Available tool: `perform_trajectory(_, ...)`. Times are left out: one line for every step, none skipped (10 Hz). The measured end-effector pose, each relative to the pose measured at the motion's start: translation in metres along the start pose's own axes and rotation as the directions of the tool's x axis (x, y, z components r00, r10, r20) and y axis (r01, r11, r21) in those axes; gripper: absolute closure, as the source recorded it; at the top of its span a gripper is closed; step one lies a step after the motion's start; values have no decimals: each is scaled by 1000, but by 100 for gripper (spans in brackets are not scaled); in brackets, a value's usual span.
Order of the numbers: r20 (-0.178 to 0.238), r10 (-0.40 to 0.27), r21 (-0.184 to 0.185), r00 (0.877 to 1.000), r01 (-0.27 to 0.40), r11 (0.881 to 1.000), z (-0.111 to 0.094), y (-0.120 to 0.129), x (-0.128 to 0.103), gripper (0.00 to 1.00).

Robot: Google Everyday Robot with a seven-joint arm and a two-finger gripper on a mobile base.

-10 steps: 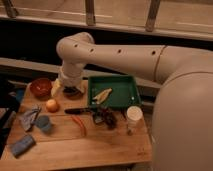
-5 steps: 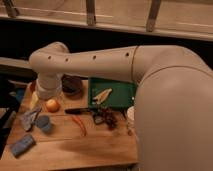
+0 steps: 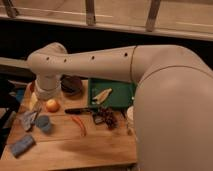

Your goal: Place sponge in tray

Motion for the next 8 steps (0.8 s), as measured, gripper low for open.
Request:
perform_trajectory(-24,-10,-11,1000,9,1000,11,7,1,20)
perform_trajectory(-50,-30,-28,998,28,999,27,21,3,20)
perform_trajectory(-73,-46,-46,996,43,998,40,34,7,20)
perform_trajectory(-95,-61,-59,994,55,997,51,45,12,20)
perform_trajectory(-129,-85,-82,988,75,994,68,65,18,20)
perform_trajectory(-156,-106,-104,982,90,990,82,79,22,20)
perform_trajectory(-173,-122,-122,977,102,987,90,89,24,20)
perform_trajectory(-193,-143,-139,971,117,983,98,99,27,20)
